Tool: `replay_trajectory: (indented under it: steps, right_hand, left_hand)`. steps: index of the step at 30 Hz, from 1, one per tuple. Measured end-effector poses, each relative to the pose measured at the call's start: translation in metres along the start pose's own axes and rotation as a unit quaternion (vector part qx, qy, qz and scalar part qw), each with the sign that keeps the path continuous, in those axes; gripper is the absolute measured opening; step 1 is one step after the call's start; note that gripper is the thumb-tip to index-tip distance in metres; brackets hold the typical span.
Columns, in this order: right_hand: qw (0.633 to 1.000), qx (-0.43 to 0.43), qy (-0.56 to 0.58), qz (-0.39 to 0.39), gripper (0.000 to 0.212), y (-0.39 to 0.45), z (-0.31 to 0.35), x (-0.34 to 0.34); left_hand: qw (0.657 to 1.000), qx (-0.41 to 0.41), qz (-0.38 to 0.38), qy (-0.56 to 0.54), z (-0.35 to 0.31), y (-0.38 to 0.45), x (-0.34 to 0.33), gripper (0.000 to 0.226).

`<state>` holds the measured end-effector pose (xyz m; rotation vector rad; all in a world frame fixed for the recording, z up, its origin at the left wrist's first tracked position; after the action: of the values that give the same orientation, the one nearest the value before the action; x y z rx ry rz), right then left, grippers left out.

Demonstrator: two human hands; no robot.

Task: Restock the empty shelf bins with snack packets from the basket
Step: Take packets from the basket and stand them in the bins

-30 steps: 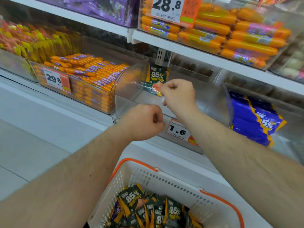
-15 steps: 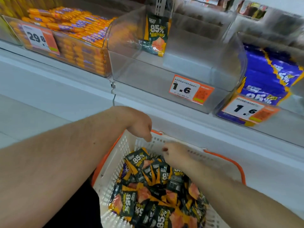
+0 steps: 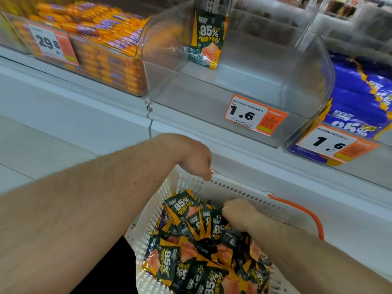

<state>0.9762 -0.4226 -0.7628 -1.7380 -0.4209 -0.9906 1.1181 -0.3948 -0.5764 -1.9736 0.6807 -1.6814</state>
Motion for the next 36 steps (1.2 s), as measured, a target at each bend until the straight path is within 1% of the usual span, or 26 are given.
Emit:
replay_trajectory:
  steps: [1, 3, 5, 6, 7, 8, 10, 11, 13, 14, 15, 17, 18, 19, 22, 23, 24, 26, 28, 29, 30, 33, 35, 36]
  right_hand:
    - [1.0, 0.009, -0.012, 0.0, 0.018, -0.004, 0.001, 0.011]
    - [0.999, 0.027, -0.003, -0.035, 0.019, -0.014, 0.002, 0.04]
    - [0.991, 0.019, 0.096, -0.096, 0.024, -0.027, -0.004, 0.071]
    - [0.976, 0.016, 0.166, -0.138, 0.024, -0.034, -0.01, 0.085]
    - [0.953, 0.021, 0.237, -0.186, 0.023, -0.042, -0.017, 0.1]
    - [0.921, 0.036, 0.307, -0.235, 0.022, -0.052, -0.022, 0.113]
    - [0.841, 0.065, 0.429, -0.323, 0.028, -0.074, -0.032, 0.134]
    - [0.805, 0.076, 0.474, -0.35, 0.027, -0.083, -0.034, 0.142]
    - [0.75, 0.09, 0.533, -0.381, 0.028, -0.098, -0.035, 0.157]
    - [0.73, 0.095, 0.554, -0.389, 0.031, -0.102, -0.036, 0.161]
    - [0.716, 0.102, 0.566, -0.397, 0.04, -0.105, -0.037, 0.164]
    - [0.703, 0.105, 0.573, -0.408, 0.061, -0.107, -0.042, 0.166]
    - [0.701, 0.101, 0.573, -0.412, 0.065, -0.109, -0.044, 0.167]
    - [0.7, 0.099, 0.572, -0.416, 0.067, -0.111, -0.045, 0.17]
    - [0.698, 0.093, 0.574, -0.418, 0.06, -0.119, -0.043, 0.181]
    - [0.694, 0.089, 0.578, -0.419, 0.059, -0.121, -0.043, 0.184]
    - [0.688, 0.083, 0.586, -0.42, 0.057, -0.122, -0.044, 0.186]
    - [0.664, 0.061, 0.608, -0.431, 0.05, -0.124, -0.049, 0.19]
    - [0.621, 0.036, 0.65, -0.435, 0.037, -0.125, -0.053, 0.193]
    - [0.6, 0.027, 0.673, -0.431, 0.033, -0.125, -0.053, 0.194]
    - [0.588, 0.019, 0.689, -0.423, 0.031, -0.126, -0.052, 0.197]
    - [0.593, 0.012, 0.704, -0.39, 0.028, -0.126, -0.041, 0.209]
    - [0.59, 0.029, 0.715, -0.375, 0.02, -0.127, -0.033, 0.223]
    - [0.594, 0.031, 0.713, -0.372, 0.017, -0.128, -0.031, 0.228]
  left_hand:
    - [1.0, 0.001, -0.002, -0.004, 0.001, -0.001, 0.001, 0.051]
    - [1.0, 0.006, -0.009, -0.019, 0.004, -0.004, 0.004, 0.051]
    - [0.999, 0.013, -0.015, -0.049, 0.009, -0.007, 0.006, 0.05]
    - [0.998, 0.017, -0.017, -0.065, 0.012, -0.008, 0.006, 0.049]
    - [0.996, 0.022, -0.02, -0.083, 0.015, -0.009, 0.007, 0.048]
    - [0.994, 0.029, -0.02, -0.106, 0.019, -0.009, 0.006, 0.047]
    - [0.979, 0.051, -0.012, -0.196, 0.025, -0.01, 0.002, 0.049]
    - [0.963, 0.064, -0.002, -0.263, 0.027, -0.009, -0.003, 0.053]
    - [0.917, 0.087, 0.024, -0.388, 0.029, -0.008, -0.012, 0.062]
    - [0.896, 0.092, 0.036, -0.434, 0.029, -0.007, -0.015, 0.062]
    - [0.878, 0.088, 0.047, -0.469, 0.026, -0.007, -0.017, 0.056]
    - [0.844, 0.062, 0.061, -0.529, 0.02, -0.005, -0.018, 0.038]
    - [0.827, 0.05, 0.056, -0.557, 0.019, -0.003, -0.016, 0.032]
    - [0.811, 0.041, 0.043, -0.582, 0.02, -0.002, -0.013, 0.029]
    - [0.775, 0.02, -0.009, -0.632, 0.027, -0.002, 0.001, 0.021]
    - [0.768, 0.008, -0.026, -0.639, 0.029, -0.005, 0.007, 0.02]
    - [0.769, 0.0, -0.047, -0.638, 0.031, -0.008, 0.014, 0.021]
    - [0.792, -0.003, -0.104, -0.602, 0.036, -0.018, 0.028, 0.024]
    - [0.821, 0.0, -0.178, -0.542, 0.042, -0.029, 0.043, 0.025]
    - [0.824, -0.009, -0.211, -0.526, 0.043, -0.036, 0.051, 0.027]
    - [0.818, -0.025, -0.235, -0.524, 0.043, -0.042, 0.058, 0.028]
    - [0.783, -0.092, -0.272, -0.551, 0.037, -0.059, 0.072, 0.029]
    - [0.755, -0.119, -0.307, -0.566, 0.035, -0.067, 0.079, 0.029]
    - [0.741, -0.127, -0.326, -0.574, 0.034, -0.07, 0.083, 0.03]
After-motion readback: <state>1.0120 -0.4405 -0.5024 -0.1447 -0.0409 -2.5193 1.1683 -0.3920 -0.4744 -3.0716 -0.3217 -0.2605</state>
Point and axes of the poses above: each hand's wrist, its own y-axis towards the middle knuckle, its own x-axis out of the back of the hand, z = x × y, the point moved 7 cm from there along y, towards the middle knuckle, and after that the axes turned 7 degrees about y, right-handed, at the moved point
